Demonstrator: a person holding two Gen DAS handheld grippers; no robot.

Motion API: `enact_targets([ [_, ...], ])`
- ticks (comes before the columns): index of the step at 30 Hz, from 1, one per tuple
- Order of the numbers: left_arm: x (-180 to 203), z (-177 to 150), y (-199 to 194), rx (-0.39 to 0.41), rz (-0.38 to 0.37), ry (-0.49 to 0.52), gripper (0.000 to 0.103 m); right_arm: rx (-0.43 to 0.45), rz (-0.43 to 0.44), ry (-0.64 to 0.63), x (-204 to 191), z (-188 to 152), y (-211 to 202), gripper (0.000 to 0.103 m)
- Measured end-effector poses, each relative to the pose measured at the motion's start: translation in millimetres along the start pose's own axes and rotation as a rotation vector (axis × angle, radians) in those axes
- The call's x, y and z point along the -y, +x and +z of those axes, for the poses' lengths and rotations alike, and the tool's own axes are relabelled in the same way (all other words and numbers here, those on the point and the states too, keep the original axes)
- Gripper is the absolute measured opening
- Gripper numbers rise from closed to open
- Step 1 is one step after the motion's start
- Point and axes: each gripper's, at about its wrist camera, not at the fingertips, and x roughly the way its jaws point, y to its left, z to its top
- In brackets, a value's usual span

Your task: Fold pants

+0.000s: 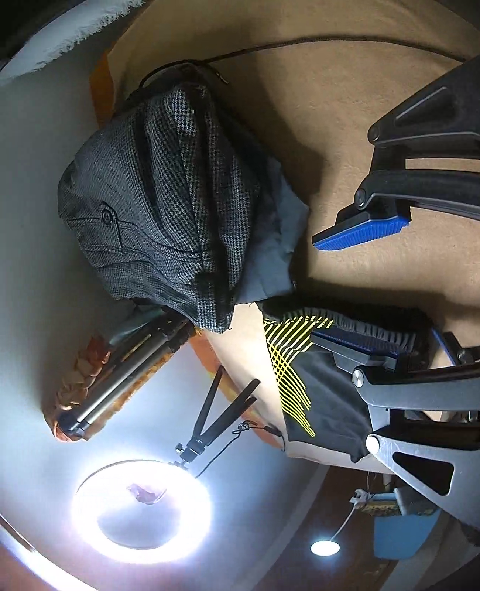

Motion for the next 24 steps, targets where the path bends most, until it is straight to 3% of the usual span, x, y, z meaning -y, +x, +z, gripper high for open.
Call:
enact_targets([
  [4,-3,0,6,-0.009,-0.025,-0.027,0.044,-0.019,0.030,0.011,4,4,8,0.047],
  [11,-13,-2,8,0.033,-0.060,-0.071,0.021,-0.071,0.079,0.007,3,7,32,0.047],
  [17,-46,-6,-9,0.108,-0.118,-0.241,0.015,-0.140,0.133,0.053,6,6,58,0.048],
  [18,-53,-7,-11,0.119,-0.135,-0.276,0.015,-0.150,0.140,0.060,6,6,62,0.051],
  [20,-61,-9,-15,0.135,-0.149,-0.311,0.015,-0.154,0.150,0.076,6,5,68,0.073],
  [24,-64,-9,-19,0.148,-0.174,-0.339,0.015,-0.162,0.178,0.115,6,6,82,0.075],
])
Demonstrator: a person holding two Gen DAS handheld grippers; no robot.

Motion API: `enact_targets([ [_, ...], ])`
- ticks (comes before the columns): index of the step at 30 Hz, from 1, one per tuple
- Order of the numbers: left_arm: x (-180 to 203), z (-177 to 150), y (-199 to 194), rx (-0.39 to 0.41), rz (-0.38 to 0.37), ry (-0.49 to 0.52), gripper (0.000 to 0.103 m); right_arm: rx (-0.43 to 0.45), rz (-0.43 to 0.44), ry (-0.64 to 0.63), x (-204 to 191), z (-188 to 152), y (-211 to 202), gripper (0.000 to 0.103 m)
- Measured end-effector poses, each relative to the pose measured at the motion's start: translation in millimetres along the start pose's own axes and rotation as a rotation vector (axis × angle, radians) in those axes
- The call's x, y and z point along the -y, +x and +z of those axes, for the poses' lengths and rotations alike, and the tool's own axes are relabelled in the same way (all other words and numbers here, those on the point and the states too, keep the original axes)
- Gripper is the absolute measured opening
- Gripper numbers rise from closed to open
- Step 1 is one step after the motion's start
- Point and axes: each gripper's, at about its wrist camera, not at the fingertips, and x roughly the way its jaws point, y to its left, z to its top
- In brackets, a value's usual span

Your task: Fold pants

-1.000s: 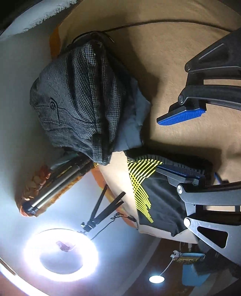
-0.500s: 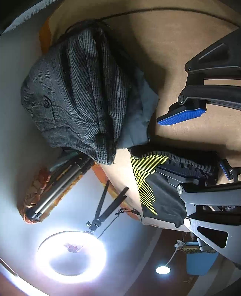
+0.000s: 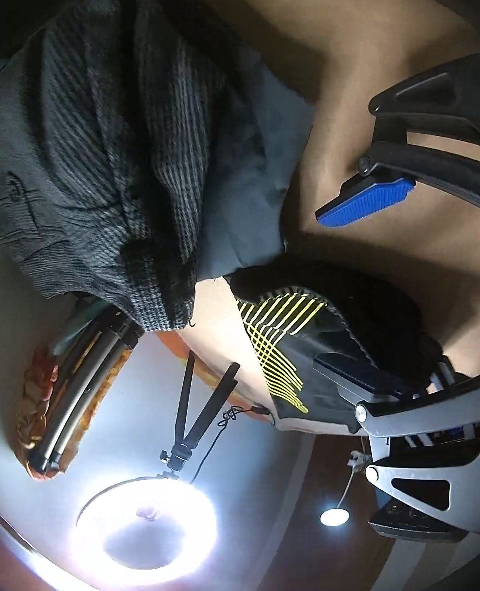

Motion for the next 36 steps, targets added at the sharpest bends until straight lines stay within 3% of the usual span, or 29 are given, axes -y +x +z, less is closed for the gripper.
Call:
enact_targets([
  [11,-22,6,-20,0.069,-0.079,-0.120,0.014,-0.058,0.080,0.113,9,2,23,0.083],
  [18,-13,3,-24,0.068,-0.067,-0.085,0.014,-0.071,0.184,0.188,8,-2,36,0.081],
  [21,-5,-3,-17,0.039,-0.063,-0.054,0.014,-0.083,0.204,0.205,8,-3,42,0.059],
  [22,-3,-5,-15,0.034,-0.060,-0.045,0.014,-0.082,0.196,0.217,10,-3,42,0.040],
  [26,-1,-11,-11,0.040,-0.080,-0.072,0.014,-0.063,0.175,0.225,12,-5,38,0.017],
  [31,-5,-10,-27,0.092,-0.092,-0.111,0.014,-0.012,0.103,0.113,-13,1,14,0.013],
  [36,-16,-10,-55,0.150,-0.086,-0.135,0.014,0.040,0.006,-0.054,-67,4,0,0.012],
])
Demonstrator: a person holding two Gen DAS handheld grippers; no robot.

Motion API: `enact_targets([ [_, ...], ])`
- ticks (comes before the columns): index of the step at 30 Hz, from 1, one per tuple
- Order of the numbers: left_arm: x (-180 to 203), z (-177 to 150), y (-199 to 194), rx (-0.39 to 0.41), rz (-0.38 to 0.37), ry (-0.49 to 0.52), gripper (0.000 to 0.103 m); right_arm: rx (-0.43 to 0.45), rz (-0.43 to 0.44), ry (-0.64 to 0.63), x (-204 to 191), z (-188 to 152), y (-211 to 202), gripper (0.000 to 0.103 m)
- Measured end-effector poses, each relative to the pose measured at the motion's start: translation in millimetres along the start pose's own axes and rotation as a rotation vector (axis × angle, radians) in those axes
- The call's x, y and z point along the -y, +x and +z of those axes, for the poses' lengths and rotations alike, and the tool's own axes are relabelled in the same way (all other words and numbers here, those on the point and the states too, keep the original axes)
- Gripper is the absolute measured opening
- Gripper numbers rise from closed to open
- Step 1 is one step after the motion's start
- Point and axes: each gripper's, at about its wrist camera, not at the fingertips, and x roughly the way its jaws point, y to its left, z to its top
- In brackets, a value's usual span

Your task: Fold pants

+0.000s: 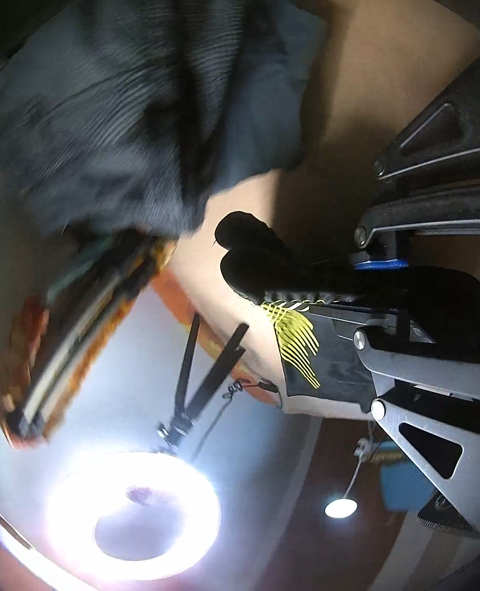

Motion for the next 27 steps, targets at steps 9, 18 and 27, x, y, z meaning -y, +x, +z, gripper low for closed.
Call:
enact_targets([
  [9,-34,-7,-65,0.091,0.045,-0.072,0.014,0.025,0.021,-0.156,-97,-4,19,0.012],
  [18,-93,-31,-110,0.151,0.117,-0.192,0.014,-0.030,-0.013,-0.298,-180,-25,78,0.012],
  [27,-159,-64,-132,0.169,0.191,-0.315,0.014,-0.116,-0.069,-0.393,-236,-45,158,0.012],
])
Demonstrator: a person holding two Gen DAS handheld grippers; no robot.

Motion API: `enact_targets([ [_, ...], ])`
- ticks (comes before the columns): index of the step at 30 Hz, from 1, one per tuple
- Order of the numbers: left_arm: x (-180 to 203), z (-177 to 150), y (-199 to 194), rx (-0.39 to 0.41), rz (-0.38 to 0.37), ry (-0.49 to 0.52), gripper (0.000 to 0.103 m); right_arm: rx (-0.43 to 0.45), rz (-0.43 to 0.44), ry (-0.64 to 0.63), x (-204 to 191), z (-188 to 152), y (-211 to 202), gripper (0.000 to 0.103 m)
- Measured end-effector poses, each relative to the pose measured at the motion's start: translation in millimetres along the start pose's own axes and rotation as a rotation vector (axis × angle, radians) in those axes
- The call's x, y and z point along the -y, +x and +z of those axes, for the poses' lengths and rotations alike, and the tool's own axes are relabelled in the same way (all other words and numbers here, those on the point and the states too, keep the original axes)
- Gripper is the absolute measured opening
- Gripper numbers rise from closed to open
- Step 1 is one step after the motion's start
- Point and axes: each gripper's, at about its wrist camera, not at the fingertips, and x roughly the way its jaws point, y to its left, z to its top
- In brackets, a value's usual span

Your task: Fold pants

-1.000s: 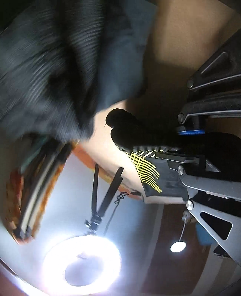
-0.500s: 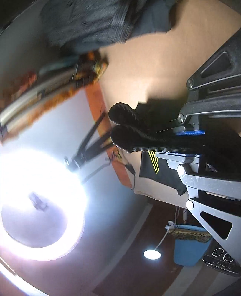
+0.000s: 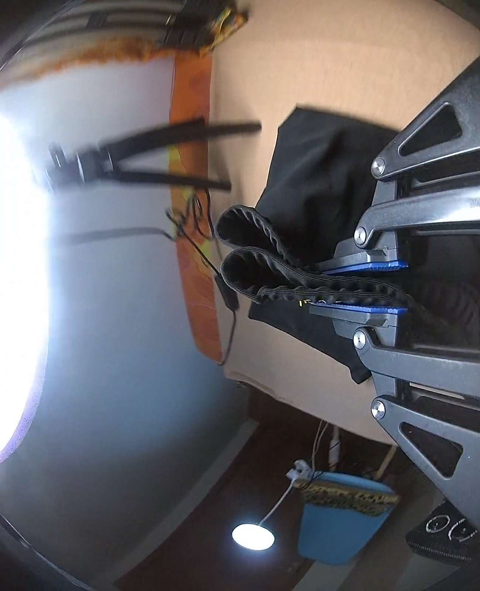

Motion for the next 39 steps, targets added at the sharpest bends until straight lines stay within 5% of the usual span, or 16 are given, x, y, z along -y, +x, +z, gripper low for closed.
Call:
enact_targets([
  [15,-118,-17,1,-0.037,0.065,-0.267,0.014,-0.132,-0.083,-0.088,-60,-1,122,0.012],
  [22,-137,-23,-2,-0.051,0.091,-0.313,0.014,-0.180,-0.099,-0.092,-70,-5,158,0.012],
  [25,-138,-23,-6,-0.058,0.125,-0.319,0.017,-0.195,-0.093,-0.104,-69,-3,161,0.022],
  [28,-143,-26,-9,-0.062,0.160,-0.332,0.025,-0.179,-0.070,-0.105,-71,2,155,0.048],
  [31,-140,-28,-21,-0.042,0.234,-0.296,0.038,-0.119,-0.008,-0.111,-68,9,130,0.060],
  [39,-118,-28,-50,0.024,0.351,-0.184,0.039,-0.038,-0.058,-0.199,-32,11,65,0.060],
])
